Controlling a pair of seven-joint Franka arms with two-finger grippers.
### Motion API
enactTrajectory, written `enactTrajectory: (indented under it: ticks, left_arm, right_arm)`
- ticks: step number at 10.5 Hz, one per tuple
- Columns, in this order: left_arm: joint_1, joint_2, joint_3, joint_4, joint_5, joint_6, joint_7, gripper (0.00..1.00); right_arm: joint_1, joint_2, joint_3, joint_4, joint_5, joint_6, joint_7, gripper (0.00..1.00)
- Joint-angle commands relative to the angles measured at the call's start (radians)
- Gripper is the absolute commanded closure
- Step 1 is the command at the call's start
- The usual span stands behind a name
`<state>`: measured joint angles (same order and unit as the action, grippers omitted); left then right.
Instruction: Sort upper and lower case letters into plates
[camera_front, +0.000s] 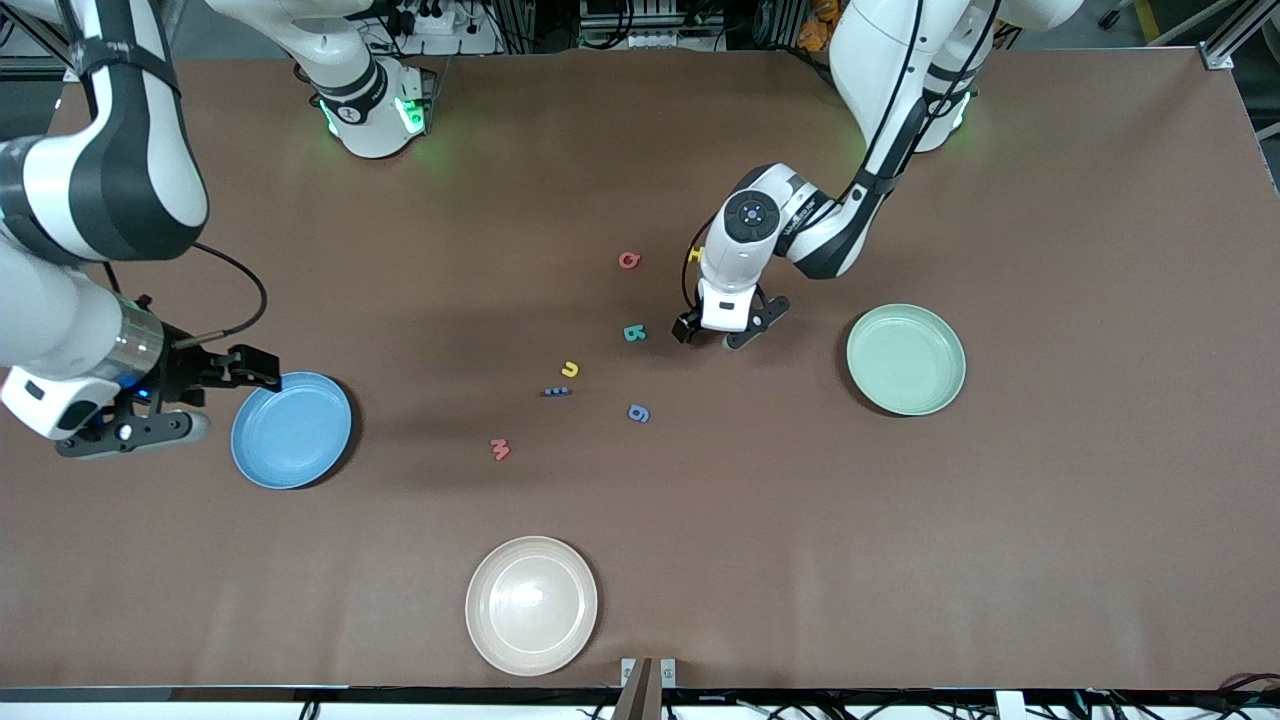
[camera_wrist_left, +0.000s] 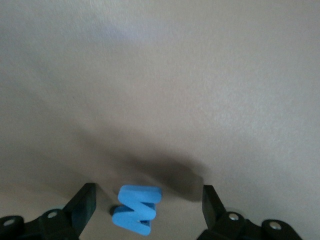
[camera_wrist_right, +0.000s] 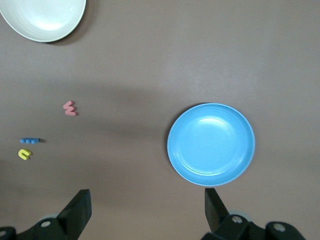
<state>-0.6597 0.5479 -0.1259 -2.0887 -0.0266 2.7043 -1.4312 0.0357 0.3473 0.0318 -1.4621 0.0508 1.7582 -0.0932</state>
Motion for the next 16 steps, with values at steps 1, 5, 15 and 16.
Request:
enactTrajectory:
  ticks: [1, 5, 15, 16]
  left_arm:
    - [-0.026, 0.026, 0.009, 0.036, 0.019, 0.000, -0.054, 0.13]
    - [-0.028, 0.027, 0.011, 0.035, 0.023, -0.001, -0.043, 0.35]
    - [0.000, 0.026, 0.017, 0.128, 0.071, -0.191, 0.028, 0.88]
    - [0.009, 0.023, 0.015, 0.133, 0.071, -0.207, 0.046, 0.89]
  right_arm:
    - [0.004, 0.067, 0.007, 0.011, 0.035, 0.065, -0.008, 0.00]
    - [0.070, 0.203, 0.008, 0.048, -0.026, 0.189, -0.051, 0.00]
    - [0.329, 0.458, 0.007, 0.025, -0.012, 0.471, 0.024, 0.00]
    - [0.345, 0.473, 0.007, 0.025, -0.026, 0.480, 0.036, 0.00]
